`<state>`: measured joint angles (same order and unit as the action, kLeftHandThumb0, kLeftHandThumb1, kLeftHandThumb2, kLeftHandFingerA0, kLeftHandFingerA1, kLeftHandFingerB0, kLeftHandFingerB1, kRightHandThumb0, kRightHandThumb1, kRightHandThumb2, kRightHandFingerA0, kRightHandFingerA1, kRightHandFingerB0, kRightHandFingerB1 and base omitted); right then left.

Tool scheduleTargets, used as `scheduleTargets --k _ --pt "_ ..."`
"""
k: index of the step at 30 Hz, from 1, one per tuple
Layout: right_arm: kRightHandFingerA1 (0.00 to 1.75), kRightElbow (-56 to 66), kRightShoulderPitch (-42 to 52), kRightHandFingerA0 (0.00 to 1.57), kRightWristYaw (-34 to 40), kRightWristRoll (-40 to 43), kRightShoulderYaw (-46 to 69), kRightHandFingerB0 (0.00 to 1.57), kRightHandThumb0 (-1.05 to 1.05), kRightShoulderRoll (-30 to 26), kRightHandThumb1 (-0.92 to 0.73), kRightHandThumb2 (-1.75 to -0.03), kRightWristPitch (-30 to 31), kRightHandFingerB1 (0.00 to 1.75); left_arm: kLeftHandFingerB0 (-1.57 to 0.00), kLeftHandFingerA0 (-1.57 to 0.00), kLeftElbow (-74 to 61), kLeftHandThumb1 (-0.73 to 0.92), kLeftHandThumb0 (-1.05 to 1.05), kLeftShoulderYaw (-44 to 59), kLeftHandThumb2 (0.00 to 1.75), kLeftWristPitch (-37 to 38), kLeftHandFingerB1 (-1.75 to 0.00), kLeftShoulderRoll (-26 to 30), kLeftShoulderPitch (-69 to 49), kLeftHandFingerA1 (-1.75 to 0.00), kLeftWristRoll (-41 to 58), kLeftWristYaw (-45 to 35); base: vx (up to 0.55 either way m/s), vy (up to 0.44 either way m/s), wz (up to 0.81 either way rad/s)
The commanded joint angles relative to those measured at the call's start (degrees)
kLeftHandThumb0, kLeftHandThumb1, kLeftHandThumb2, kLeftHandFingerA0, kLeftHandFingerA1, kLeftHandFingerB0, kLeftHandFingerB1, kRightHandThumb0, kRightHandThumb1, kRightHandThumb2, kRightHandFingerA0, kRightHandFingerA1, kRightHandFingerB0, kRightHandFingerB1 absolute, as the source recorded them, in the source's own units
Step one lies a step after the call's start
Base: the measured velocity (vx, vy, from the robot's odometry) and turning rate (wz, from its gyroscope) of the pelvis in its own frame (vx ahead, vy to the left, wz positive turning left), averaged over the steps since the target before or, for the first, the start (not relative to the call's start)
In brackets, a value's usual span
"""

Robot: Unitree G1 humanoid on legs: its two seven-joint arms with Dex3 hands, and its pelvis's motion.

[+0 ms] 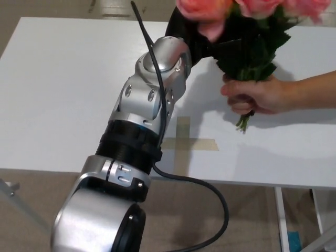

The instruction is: Use the left hand to pick up the rose and passes it to a human.

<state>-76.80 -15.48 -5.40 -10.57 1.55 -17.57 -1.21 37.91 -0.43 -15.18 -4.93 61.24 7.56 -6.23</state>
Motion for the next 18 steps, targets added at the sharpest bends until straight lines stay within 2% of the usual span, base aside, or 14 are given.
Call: scheduleTargets --k 1,3,4,7,10,14,17,18 --pt "0.44 -0.16 0.50 0.63 -0.36 0.15 0.12 0.55 -0.41 -0.35 -0.64 -0.59 0.40 0.41 0.00 0.00 -0.53 0.41 -0.75 -3.37 0.78 -1.15 -0.02 3.09 0.33 0.00 -1.39 -8.28 0.00 0.000 0.00" --pt "0.44 -0.16 0.50 0.63 -0.37 0.15 0.12 0.55 -0.41 -0.35 -0.64 -0.59 0.40 0.41 0.00 0.00 -0.54 0.41 -0.75 -3.69 0.78 -1.15 -0.02 3.32 0.34 0.00 -1.09 -8.39 0.00 0.000 0.00" --pt "0.44 -0.19 0.36 0.63 -0.48 0.13 0.10 0.55 -0.41 -0.36 -0.64 -0.60 0.37 0.41 0.00 0.00 -0.60 0.47 -0.91 -5.79 0.58 -2.42 -0.05 5.94 1.17 0.00 -2.72 -10.89 0.00 0.000 0.00" --pt "0.44 -0.22 0.34 0.63 -0.59 0.16 0.12 0.55 -0.42 -0.31 -0.64 -0.60 0.45 0.41 0.00 0.00 -0.08 0.46 -0.91 -6.96 0.62 -2.84 -0.01 7.75 1.49 0.00 -2.68 -13.05 0.00 0.000 0.00" --pt "0.44 -0.20 0.35 0.63 -0.67 0.23 0.20 0.56 -0.42 -0.34 -0.64 -0.60 0.49 0.41 0.00 0.00 -0.02 0.47 -0.86 -7.84 0.58 -3.01 0.00 9.21 1.50 0.00 -2.35 -15.41 0.00 0.000 0.00" --pt "0.44 -0.15 0.34 0.63 -0.85 0.30 0.23 0.57 -0.42 -0.31 -0.64 -0.60 0.66 0.42 0.00 0.00 0.48 0.47 -0.82 -13.03 0.55 -2.26 0.00 15.16 1.20 0.00 -6.25 -21.26 0.00 0.000 0.00" --pt "0.44 -0.15 0.35 0.63 -0.85 0.29 0.22 0.57 -0.42 -0.30 -0.64 -0.60 0.66 0.42 0.00 0.00 0.69 0.47 -0.82 -13.94 0.55 -1.98 0.00 16.08 1.27 0.00 -6.13 -21.91 0.00 0.000 0.00" --pt "0.44 -0.15 0.16 0.63 -0.93 0.33 0.27 0.57 -0.42 -0.36 -0.64 -0.60 0.70 0.42 0.00 0.00 1.14 0.47 -0.83 -14.65 0.57 -1.43 0.00 18.35 1.35 0.00 -7.05 -23.37 0.00 0.000 0.00"
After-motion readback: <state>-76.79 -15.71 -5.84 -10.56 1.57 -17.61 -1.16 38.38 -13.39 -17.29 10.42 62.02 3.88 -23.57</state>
